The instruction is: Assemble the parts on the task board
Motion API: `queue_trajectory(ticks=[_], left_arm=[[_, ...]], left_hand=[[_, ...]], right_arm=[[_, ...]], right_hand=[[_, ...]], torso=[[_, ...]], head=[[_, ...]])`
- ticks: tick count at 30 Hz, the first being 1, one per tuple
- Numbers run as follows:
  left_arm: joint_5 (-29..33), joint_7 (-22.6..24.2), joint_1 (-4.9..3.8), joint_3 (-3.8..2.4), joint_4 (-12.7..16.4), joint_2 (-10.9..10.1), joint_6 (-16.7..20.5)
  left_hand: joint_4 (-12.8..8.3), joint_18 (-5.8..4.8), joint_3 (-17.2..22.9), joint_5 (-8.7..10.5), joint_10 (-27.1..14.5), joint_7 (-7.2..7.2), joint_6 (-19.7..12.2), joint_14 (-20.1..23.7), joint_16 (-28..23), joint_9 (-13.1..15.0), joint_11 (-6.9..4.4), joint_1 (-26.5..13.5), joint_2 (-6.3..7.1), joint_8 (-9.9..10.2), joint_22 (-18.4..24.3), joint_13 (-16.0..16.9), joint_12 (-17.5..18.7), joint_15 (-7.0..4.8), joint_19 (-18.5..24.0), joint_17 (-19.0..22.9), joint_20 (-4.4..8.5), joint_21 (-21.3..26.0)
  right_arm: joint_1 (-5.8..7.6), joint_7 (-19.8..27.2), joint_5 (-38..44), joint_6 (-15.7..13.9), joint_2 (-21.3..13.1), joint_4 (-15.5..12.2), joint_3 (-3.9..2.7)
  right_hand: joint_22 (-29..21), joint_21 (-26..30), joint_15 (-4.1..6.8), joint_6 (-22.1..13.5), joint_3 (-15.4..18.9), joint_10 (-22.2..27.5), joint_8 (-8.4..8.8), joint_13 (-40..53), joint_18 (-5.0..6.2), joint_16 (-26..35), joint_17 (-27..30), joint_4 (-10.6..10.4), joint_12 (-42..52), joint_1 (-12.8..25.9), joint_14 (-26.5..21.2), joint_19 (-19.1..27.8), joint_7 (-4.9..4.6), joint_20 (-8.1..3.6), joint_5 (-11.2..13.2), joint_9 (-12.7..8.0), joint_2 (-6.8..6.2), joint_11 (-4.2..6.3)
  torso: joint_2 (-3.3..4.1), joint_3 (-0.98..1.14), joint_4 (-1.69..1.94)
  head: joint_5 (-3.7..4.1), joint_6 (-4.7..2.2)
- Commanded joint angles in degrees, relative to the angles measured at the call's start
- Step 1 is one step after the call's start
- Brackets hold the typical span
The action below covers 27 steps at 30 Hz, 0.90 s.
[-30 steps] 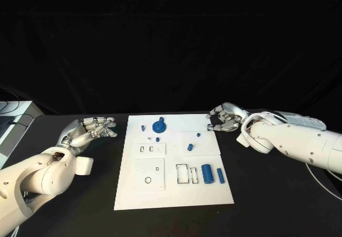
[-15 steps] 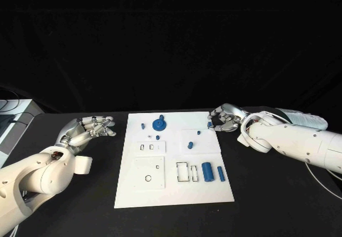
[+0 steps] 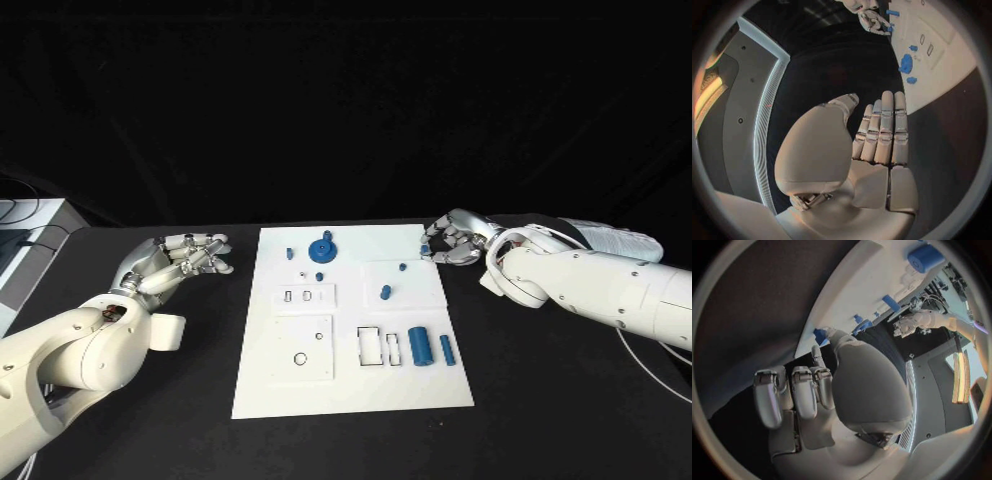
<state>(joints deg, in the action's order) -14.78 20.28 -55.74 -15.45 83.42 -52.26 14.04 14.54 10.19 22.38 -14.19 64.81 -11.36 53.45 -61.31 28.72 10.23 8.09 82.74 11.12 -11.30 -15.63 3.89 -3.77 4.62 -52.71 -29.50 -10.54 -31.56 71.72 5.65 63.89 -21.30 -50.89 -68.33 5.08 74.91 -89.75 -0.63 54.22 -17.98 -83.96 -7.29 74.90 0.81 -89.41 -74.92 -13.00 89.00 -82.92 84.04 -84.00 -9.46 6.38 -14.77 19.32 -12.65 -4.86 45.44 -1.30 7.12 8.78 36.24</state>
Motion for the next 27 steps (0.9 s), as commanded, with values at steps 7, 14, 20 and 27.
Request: queue_trajectory(ticks=[7, 14, 20, 27], left_arm=[[-0.1, 0.5, -0.01, -0.04, 0.0, -0.1, -0.8], [-0.2, 0.4, -0.01, -0.04, -0.1, -0.1, -0.8], [-0.2, 0.3, -0.01, -0.04, -0.2, 0.0, -0.8], [-0.2, 0.3, -0.01, -0.04, -0.2, 0.0, -0.8]], left_hand=[[0.0, -0.01, 0.4, 0.37, 0.2, -0.12, 0.1, 0.5, 0.2, 0.1, -0.02, -0.2, 0.35, 0.1, -0.1, 0.0, 0.1, 0.00, 0.5, -0.1, -0.09, -0.2], [0.0, -0.01, 0.4, 0.37, 0.2, -0.12, 0.1, 0.5, 0.2, 0.1, -0.02, -0.2, 0.35, 0.1, -0.1, 0.0, 0.1, 0.00, 0.5, -0.1, -0.09, -0.2], [0.0, 0.00, 0.4, 0.37, 0.1, -0.18, 0.0, 0.5, 0.2, 0.1, 0.01, -0.2, 0.37, 0.2, -0.2, 0.0, 0.1, 0.02, 0.6, -0.1, -0.10, -0.3], [0.0, 0.00, 0.4, 0.37, 0.1, -0.18, 0.0, 0.5, 0.2, 0.1, 0.01, -0.2, 0.37, 0.2, -0.2, 0.0, 0.1, 0.02, 0.6, -0.1, -0.10, -0.3]], right_arm=[[-0.18, -0.4, 0.7, 1.5, 0.3, 0.4, 0.06], [-0.28, -0.5, 0.9, 1.7, 0.6, 0.4, 0.06], [-0.31, -0.6, 1.0, 0.9, 0.7, 0.3, 0.06], [-0.33, -1.0, 0.7, -3.6, 0.7, -0.7, 0.05]], right_hand=[[15.0, -0.1, 0.91, 2.7, -3.5, -5.5, -1.45, 14.6, -0.77, -0.1, -13.1, 0.1, 0.4, -0.4, 5.5, -5.9, 0.85, -0.57, -0.1, 0.4, 2.46, 0.94], [15.1, -0.2, 0.98, 2.8, -3.7, -5.5, -1.48, 14.6, -0.80, -0.1, -13.2, 0.3, 0.4, -0.4, 5.5, -6.0, 0.89, -0.64, 0.1, 0.4, 2.38, 0.98], [15.1, -0.2, 1.03, 2.8, -3.8, -5.7, -1.52, 14.7, -0.81, -0.1, -13.3, 0.3, 0.6, -0.1, 5.5, -6.0, 0.89, -0.73, 0.5, 0.4, 2.05, 0.99], [15.1, -0.2, 1.40, 4.2, -4.4, -6.0, -2.36, 15.1, -0.81, -0.2, -13.5, 0.1, 1.0, 0.9, 5.6, -6.0, 1.47, -1.03, 0.8, 0.8, 2.05, 1.44]], torso=[[0.04, -0.06, -0.04], [0.02, -0.09, -0.03], [0.04, -0.10, -0.02], [0.02, -0.13, -0.02]], head=[[0.04, 0.12], [-0.06, 0.23], [-0.02, 0.28], [-0.04, 0.27]])
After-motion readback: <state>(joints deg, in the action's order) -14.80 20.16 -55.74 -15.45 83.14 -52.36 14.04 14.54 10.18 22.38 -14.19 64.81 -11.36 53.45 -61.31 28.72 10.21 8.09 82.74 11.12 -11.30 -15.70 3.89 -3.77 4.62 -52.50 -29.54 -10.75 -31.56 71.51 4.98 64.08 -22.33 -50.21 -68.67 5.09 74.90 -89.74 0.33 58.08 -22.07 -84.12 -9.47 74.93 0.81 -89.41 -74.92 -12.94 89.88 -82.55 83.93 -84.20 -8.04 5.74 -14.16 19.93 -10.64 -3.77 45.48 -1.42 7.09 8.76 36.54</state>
